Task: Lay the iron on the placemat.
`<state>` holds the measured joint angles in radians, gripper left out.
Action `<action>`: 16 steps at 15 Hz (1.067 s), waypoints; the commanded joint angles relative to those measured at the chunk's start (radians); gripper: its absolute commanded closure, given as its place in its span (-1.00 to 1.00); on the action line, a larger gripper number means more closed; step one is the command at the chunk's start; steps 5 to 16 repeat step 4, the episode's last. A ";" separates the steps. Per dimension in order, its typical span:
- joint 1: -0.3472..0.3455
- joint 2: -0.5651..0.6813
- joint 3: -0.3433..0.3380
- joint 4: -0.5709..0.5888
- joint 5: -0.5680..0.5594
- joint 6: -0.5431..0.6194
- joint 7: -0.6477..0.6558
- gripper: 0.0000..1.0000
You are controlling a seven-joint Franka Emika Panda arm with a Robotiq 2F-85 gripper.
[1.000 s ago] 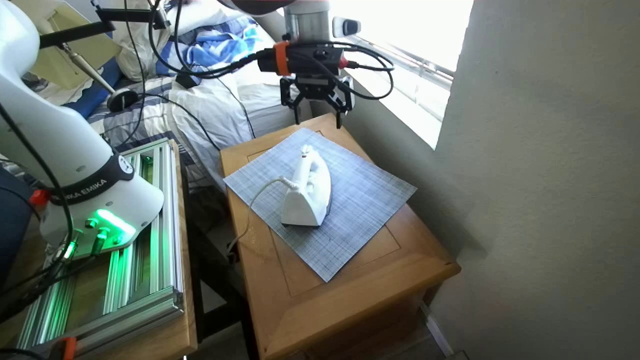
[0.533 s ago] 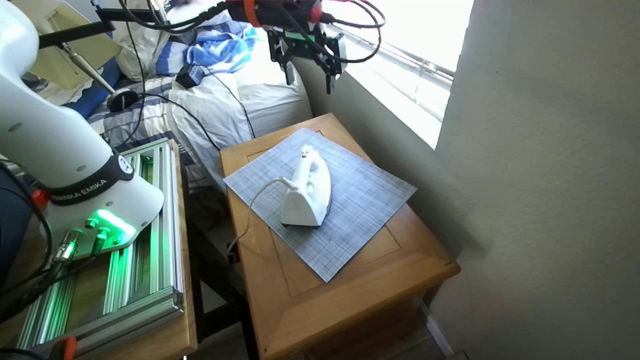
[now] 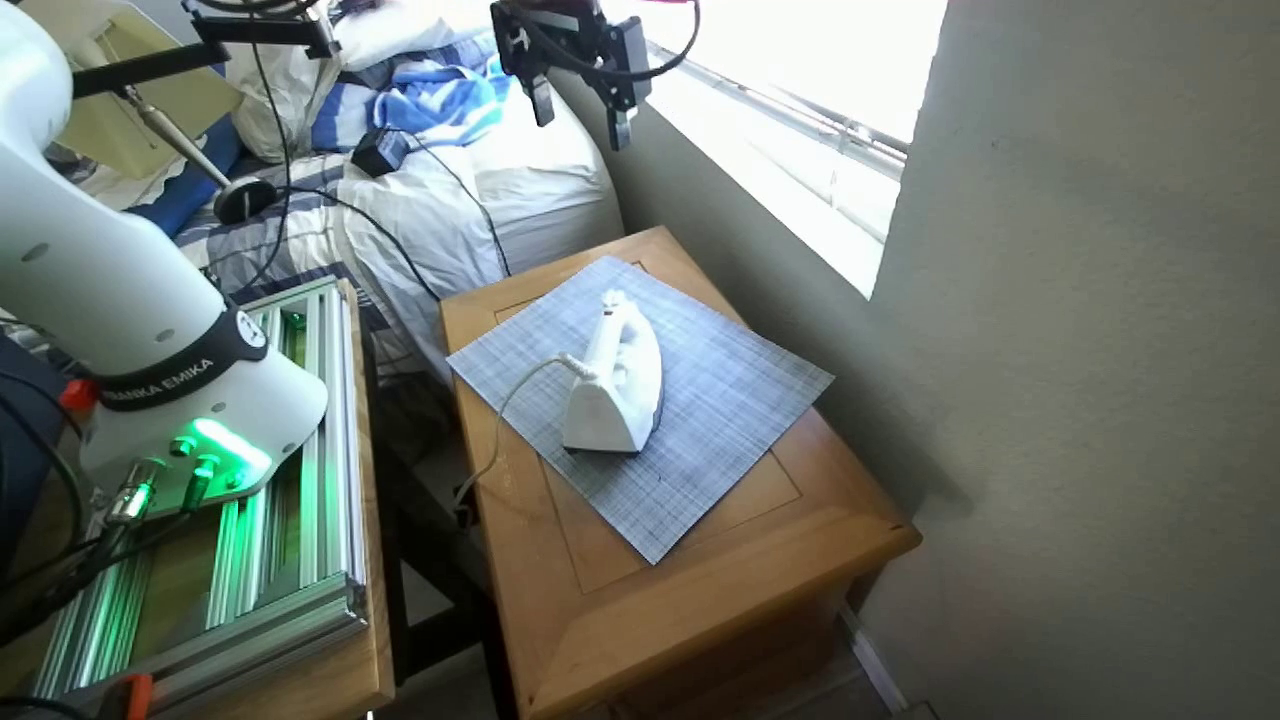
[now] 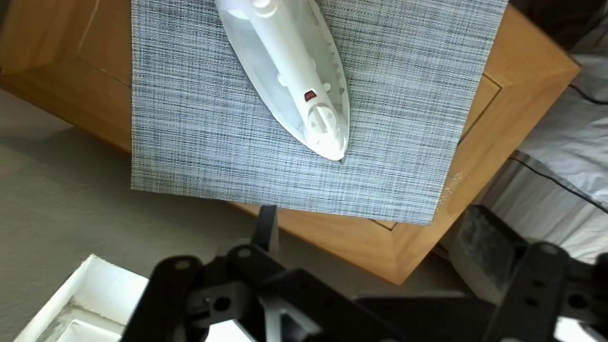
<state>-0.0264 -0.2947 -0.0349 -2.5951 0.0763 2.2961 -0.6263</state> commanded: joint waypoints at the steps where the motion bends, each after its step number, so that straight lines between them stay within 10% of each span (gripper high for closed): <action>1: 0.031 -0.014 -0.029 -0.006 -0.010 -0.002 0.012 -1.00; 16: 0.033 -0.030 -0.032 -0.020 -0.010 -0.002 0.014 -1.00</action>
